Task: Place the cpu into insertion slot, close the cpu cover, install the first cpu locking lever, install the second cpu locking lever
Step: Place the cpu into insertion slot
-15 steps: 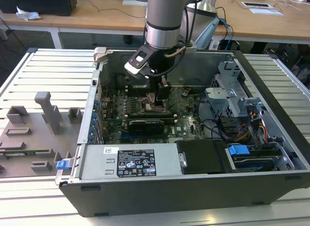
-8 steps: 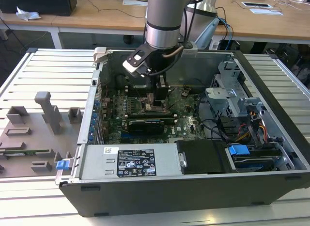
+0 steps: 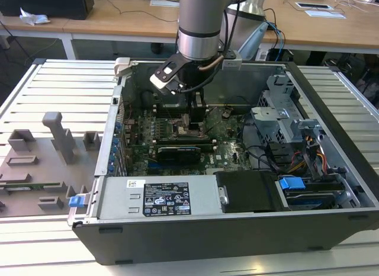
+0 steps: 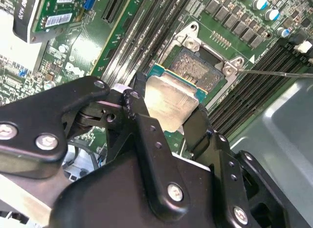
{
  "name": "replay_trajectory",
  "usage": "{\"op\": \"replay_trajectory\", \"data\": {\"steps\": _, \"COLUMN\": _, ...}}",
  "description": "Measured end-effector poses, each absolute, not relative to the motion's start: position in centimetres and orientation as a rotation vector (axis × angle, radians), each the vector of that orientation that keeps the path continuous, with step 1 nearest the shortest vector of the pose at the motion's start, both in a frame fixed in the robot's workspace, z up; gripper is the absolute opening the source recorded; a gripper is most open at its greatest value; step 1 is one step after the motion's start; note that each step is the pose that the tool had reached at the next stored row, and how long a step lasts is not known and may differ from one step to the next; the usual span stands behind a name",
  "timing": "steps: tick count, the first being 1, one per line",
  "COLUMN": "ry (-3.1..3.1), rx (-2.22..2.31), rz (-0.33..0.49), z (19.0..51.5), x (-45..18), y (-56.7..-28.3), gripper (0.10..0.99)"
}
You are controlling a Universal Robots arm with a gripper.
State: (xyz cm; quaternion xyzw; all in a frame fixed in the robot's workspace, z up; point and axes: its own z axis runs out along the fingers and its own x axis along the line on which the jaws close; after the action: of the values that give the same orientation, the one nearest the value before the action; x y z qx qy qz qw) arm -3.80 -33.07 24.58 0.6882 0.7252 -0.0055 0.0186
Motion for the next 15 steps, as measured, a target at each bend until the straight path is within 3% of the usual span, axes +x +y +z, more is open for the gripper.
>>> {"op": "replay_trajectory", "data": {"steps": 15, "ry": 2.249, "rx": 2.135, "rz": -0.013, "z": 24.11, "x": -4.24, "y": -33.01, "gripper": 0.545}}
